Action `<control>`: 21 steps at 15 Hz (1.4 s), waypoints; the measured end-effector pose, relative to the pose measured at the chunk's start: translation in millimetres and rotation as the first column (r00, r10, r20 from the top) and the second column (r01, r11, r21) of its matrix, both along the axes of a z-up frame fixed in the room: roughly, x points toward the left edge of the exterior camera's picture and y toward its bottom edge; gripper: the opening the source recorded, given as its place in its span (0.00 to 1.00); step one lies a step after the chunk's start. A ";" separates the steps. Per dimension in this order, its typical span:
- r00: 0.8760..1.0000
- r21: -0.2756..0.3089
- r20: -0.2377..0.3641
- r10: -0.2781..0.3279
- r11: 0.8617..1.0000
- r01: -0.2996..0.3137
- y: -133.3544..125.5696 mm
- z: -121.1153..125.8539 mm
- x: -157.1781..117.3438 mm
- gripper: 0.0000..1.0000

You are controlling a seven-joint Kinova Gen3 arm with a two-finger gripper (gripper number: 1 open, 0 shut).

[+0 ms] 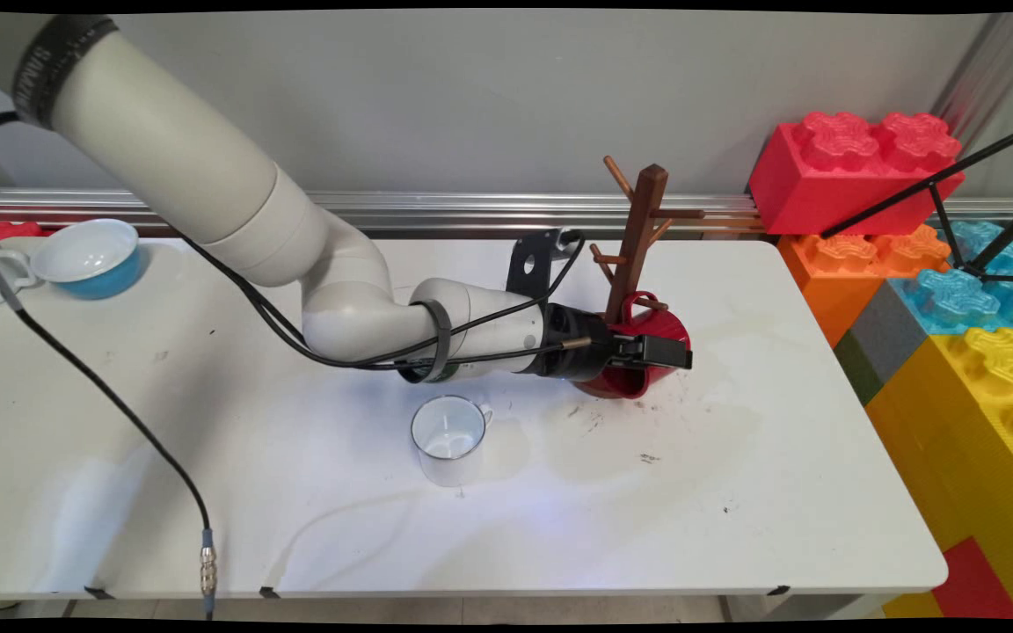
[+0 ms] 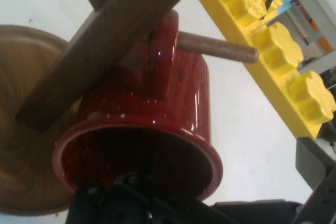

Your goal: Pick up the red mug from the rack, then place the picked object on the table

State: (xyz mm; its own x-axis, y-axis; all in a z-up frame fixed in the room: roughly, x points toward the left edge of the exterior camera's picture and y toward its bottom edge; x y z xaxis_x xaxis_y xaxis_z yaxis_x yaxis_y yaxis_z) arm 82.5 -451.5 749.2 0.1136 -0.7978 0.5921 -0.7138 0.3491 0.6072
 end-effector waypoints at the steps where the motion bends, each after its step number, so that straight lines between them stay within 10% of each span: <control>1: 1.000 -0.002 -0.005 0.000 1.000 0.000 -0.7 -1.0 -0.5 1.00; 9: 1.000 -0.016 -0.011 -0.007 1.000 0.006 -4.6 -7.5 -2.8 1.00; 10: 1.000 -0.022 -0.006 -0.009 1.000 0.009 -5.4 -7.8 -2.7 0.00; 21: 1.000 -0.036 0.020 -0.005 0.999 0.005 -7.1 -9.6 4.7 0.00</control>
